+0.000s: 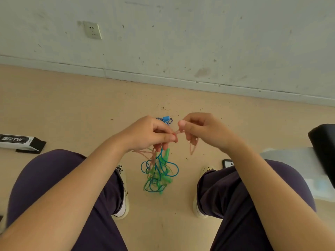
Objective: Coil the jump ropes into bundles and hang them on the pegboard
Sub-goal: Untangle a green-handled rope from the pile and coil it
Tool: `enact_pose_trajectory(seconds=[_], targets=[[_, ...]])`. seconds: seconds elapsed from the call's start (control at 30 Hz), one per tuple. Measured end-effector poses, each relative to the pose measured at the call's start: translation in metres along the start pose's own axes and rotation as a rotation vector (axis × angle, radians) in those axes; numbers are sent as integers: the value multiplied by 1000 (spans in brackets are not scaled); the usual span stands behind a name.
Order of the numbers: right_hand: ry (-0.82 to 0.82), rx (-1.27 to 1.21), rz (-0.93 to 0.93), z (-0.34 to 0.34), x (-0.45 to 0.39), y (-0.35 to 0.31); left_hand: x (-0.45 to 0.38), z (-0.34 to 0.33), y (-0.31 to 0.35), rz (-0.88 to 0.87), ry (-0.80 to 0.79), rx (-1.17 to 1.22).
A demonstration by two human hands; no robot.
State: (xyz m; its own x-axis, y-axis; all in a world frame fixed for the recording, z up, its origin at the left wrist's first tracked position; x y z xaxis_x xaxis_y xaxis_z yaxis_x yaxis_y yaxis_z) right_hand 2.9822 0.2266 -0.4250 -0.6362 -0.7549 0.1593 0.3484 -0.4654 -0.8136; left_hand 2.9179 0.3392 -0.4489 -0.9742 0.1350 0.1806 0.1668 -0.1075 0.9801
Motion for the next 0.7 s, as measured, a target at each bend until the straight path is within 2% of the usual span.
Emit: enact_pose_trajectory(seconds=[0.17,0.27,0.37,0.43,0.5,0.6,0.7], targets=[[-45,271,-39,-10,-3,0,-5,4,1,-38,80,-20],[14,154,-25,2,-1,-2,-4,1,1,3,23,-29],[224,-68,-16,26,2,-1,-1,0,-5,104,-56,-63],[339,-216,-46,43,6,6,2,11,-11,160,-52,-161],[374,-253,-73,53,8,12,3,24,-13,173,-2,-278],[256,-107,-45,46,7,8,3,30,-12,134,68,-227],[80,-81,-67,19,4,5,1,21,-10,82,72,-165]])
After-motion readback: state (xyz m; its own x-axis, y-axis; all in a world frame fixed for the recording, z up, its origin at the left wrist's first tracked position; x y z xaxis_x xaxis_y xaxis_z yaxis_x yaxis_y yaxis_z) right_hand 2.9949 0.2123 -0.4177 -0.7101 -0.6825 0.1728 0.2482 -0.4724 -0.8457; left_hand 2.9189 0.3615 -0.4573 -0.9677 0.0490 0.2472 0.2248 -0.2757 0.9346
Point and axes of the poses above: each hand's wrist, its own x-axis away from the middle knuckle, its own z-axis out of the back of the hand, y = z × x, the point moved 9 cm from there along -x, towards the middle knuckle, and after that the axes turned 13 degrees about x, right-handed, at the moved point
